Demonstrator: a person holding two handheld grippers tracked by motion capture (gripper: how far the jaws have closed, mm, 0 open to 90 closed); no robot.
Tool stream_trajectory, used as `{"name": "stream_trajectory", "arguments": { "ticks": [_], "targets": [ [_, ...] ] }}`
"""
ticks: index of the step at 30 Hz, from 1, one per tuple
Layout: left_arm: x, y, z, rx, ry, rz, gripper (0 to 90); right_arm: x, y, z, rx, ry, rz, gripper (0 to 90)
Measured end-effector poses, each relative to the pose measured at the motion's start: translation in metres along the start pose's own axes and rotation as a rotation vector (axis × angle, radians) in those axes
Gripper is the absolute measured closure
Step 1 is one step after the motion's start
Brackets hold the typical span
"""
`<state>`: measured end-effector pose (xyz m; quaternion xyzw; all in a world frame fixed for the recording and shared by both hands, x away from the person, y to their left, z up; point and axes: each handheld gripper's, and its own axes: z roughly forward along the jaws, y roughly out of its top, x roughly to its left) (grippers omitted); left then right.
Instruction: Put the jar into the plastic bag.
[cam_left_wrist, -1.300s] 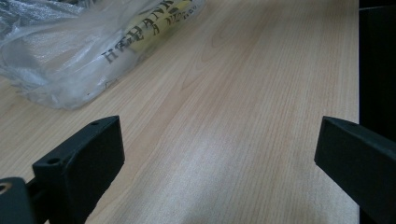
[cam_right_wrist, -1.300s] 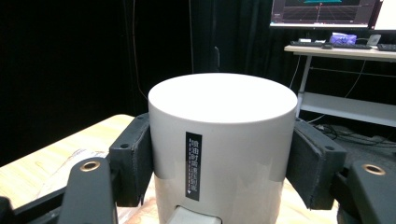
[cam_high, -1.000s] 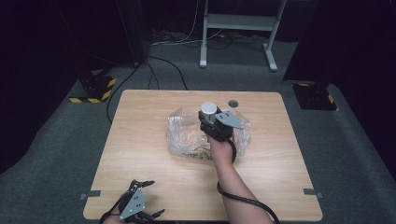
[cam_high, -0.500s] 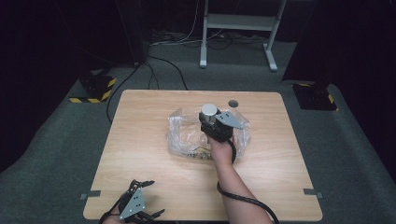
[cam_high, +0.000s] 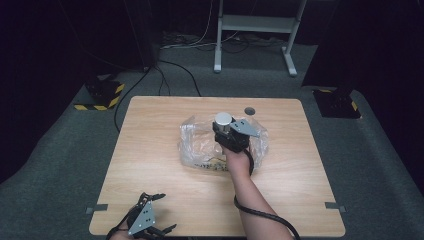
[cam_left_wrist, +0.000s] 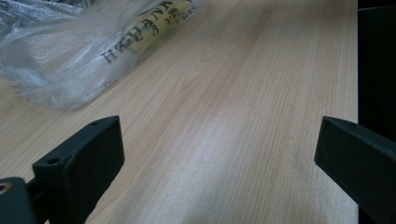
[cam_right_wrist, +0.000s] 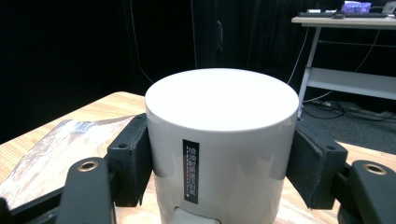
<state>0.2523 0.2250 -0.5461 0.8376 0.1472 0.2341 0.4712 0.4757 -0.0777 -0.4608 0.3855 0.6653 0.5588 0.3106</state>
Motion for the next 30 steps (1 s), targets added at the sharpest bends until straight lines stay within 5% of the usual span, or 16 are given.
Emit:
{"name": "stream_trajectory", "arguments": {
  "ticks": [12, 24, 30],
  "targets": [
    [0.000, 0.000, 0.000, 0.002, 0.000, 0.002, 1.9, -0.001, 0.004, 0.001, 0.034, 0.003, 0.003, 31.2],
    [0.000, 0.000, 0.000, 0.002, -0.004, 0.002, 1.9, 0.003, 0.007, -0.002, 0.049, 0.016, 0.004, 0.2],
    [-0.001, 0.000, 0.000, 0.002, -0.007, 0.011, 1.9, 0.005, 0.010, -0.013, 0.023, 0.019, 0.004, 0.2]
  ]
}}
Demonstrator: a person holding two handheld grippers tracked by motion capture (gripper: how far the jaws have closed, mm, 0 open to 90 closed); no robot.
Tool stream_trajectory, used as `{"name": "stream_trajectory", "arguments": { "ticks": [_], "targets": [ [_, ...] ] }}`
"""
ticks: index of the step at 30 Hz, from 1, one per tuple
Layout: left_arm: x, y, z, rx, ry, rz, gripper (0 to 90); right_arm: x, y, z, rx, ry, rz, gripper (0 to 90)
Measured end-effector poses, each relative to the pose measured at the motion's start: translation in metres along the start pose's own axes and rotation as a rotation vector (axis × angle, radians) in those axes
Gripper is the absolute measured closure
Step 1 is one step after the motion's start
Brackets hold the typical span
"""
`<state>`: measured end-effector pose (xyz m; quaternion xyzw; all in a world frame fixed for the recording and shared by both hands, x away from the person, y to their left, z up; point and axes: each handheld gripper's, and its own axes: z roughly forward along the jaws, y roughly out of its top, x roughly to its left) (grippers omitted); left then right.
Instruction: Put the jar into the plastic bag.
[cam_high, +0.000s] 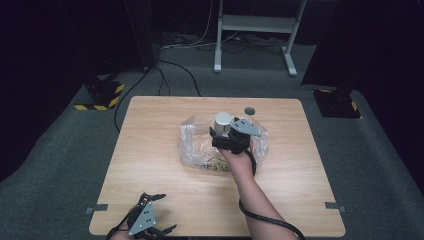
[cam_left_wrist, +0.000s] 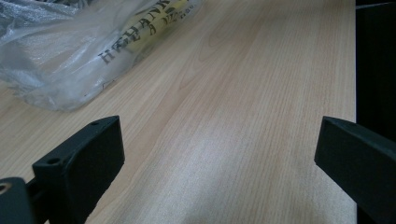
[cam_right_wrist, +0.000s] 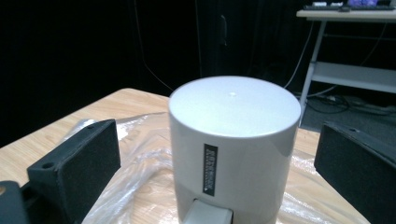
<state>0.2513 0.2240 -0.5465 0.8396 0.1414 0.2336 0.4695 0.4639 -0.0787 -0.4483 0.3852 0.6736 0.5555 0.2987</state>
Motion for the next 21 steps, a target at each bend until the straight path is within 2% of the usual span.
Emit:
{"name": "stream_trajectory", "arguments": {
  "ticks": [11, 21],
  "targets": [
    [0.001, 0.000, 0.000, -0.002, 0.005, -0.012, 1.8, 0.004, 0.001, -0.023, -0.018, 0.047, -0.029, 0.2],
    [0.003, -0.001, -0.001, -0.005, 0.012, -0.026, 1.8, 0.001, -0.002, -0.046, -0.022, 0.047, -0.053, 0.2]
  ]
}}
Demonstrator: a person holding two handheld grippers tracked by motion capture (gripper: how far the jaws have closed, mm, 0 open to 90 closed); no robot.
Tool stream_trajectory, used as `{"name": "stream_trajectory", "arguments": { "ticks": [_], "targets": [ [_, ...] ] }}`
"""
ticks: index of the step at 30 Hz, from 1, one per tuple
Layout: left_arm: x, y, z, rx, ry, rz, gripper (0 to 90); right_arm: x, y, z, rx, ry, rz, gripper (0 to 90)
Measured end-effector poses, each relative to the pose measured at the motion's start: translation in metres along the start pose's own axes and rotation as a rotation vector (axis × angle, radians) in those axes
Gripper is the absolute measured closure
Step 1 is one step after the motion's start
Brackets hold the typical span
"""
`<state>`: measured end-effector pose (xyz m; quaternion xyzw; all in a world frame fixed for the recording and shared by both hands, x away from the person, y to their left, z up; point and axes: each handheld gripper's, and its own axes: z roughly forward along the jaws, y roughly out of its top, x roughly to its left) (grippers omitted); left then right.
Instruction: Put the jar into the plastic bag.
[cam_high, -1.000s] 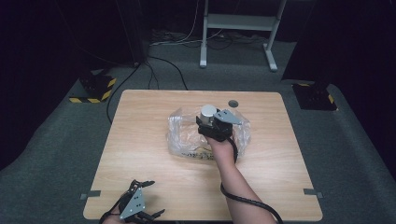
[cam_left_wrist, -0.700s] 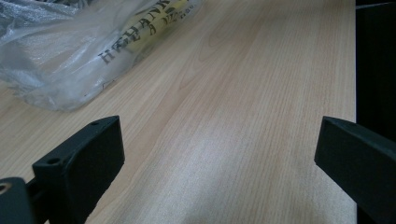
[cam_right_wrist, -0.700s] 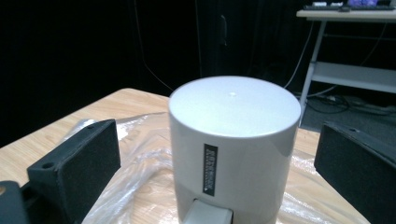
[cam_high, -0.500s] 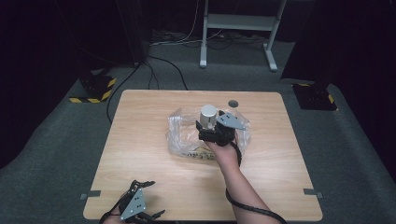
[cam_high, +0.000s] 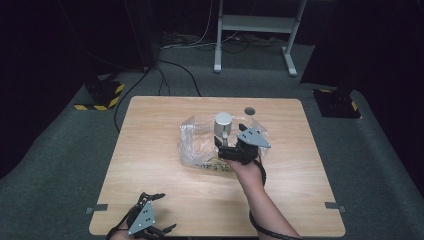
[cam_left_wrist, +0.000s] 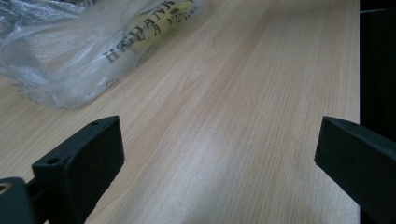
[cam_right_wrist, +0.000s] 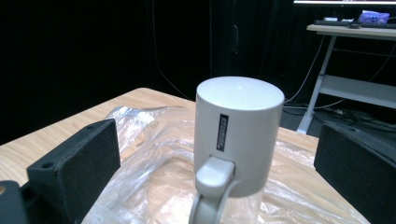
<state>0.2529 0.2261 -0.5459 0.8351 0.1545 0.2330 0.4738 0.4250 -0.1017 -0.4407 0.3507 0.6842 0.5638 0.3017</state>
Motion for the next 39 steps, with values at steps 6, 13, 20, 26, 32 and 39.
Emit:
{"name": "stream_trajectory", "arguments": {
  "ticks": [6, 13, 20, 26, 32, 39],
  "targets": [
    [0.000, 0.000, 0.000, -0.001, 0.000, -0.001, 1.8, 0.000, -0.008, -0.013, 0.011, 0.003, -0.006, 0.2],
    [0.000, 0.000, 0.000, -0.003, -0.001, -0.002, 1.8, 0.002, -0.019, -0.028, 0.019, 0.014, -0.019, 0.2],
    [0.000, 0.000, 0.000, -0.005, 0.001, -0.007, 1.8, 0.004, -0.029, -0.046, 0.028, 0.020, -0.030, 0.2],
    [0.000, 0.000, 0.000, -0.001, 0.000, -0.003, 1.8, 0.008, -0.040, -0.066, 0.032, 0.013, -0.055, 0.2],
    [0.000, 0.000, 0.000, -0.002, 0.001, -0.003, 1.8, 0.013, -0.051, -0.089, 0.052, 0.006, -0.114, 0.2],
    [0.000, 0.000, 0.000, -0.002, 0.001, -0.002, 1.8, 0.013, -0.066, -0.115, 0.103, -0.006, -0.148, 0.2]
  ]
}}
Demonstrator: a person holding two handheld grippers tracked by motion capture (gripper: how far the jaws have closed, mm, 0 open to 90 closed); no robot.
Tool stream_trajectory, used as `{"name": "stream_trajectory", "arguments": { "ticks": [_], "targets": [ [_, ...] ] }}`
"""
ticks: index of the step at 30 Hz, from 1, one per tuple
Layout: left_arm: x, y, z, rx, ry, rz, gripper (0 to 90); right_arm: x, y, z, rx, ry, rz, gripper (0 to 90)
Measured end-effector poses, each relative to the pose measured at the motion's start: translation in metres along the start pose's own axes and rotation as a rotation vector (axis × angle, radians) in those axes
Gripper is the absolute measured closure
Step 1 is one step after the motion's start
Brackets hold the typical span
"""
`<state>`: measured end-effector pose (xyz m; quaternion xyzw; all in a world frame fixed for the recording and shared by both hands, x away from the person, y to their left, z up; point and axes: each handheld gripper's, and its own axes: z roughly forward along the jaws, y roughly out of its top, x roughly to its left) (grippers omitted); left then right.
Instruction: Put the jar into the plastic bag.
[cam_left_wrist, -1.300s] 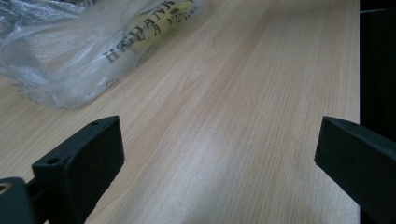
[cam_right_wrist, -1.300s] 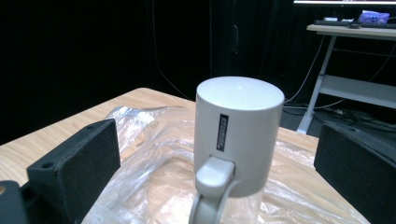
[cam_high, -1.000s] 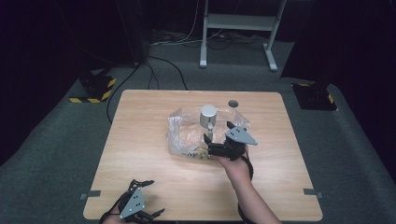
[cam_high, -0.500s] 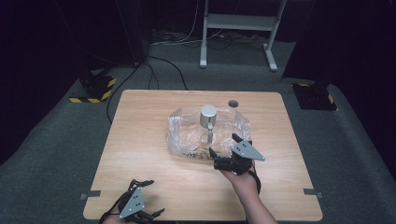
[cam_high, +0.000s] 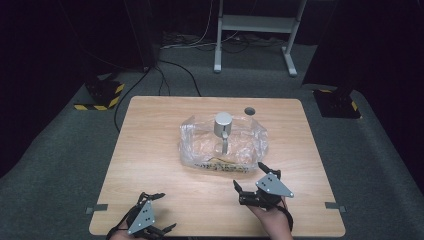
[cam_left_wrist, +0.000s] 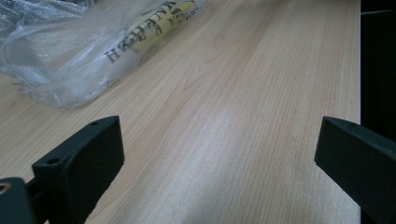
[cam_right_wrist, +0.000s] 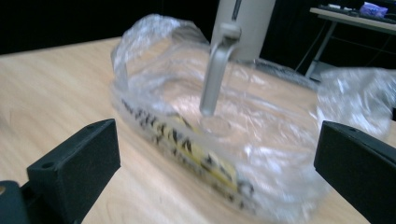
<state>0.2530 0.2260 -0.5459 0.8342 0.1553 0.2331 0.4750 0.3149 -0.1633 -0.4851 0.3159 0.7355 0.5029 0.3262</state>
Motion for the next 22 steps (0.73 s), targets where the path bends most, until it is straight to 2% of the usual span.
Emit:
{"name": "stream_trajectory", "arguments": {
  "ticks": [5, 6, 8, 12, 14, 16, 19, 22],
  "targets": [
    [0.000, 0.000, 0.000, 0.003, 0.001, 0.001, 1.8, 0.000, -0.016, -0.013, 0.049, -0.017, -0.025, 0.2],
    [0.000, 0.000, 0.000, 0.004, 0.001, 0.002, 1.8, -0.002, -0.025, -0.018, 0.080, -0.026, -0.036, 0.2],
    [-0.001, 0.000, 0.000, 0.003, 0.002, 0.003, 1.8, -0.003, -0.029, -0.020, 0.090, -0.028, -0.038, 0.2],
    [-0.001, 0.000, 0.000, 0.001, 0.002, 0.004, 1.8, -0.011, -0.057, -0.028, 0.170, -0.052, -0.038, 0.2],
    [-0.001, 0.000, 0.000, 0.000, 0.002, 0.005, 1.8, -0.012, -0.061, -0.029, 0.184, -0.055, -0.033, 0.2],
    [-0.001, 0.000, 0.000, 0.002, 0.003, 0.006, 1.7, -0.015, -0.072, -0.031, 0.219, -0.052, 0.005, 0.4],
    [-0.002, 0.000, 0.000, 0.003, 0.005, 0.012, 1.6, -0.014, -0.073, -0.034, 0.196, -0.070, -0.004, 0.2],
    [-0.002, 0.000, 0.000, 0.003, 0.004, 0.017, 1.6, -0.016, -0.073, -0.035, 0.191, -0.069, 0.018, 0.2]
  ]
}}
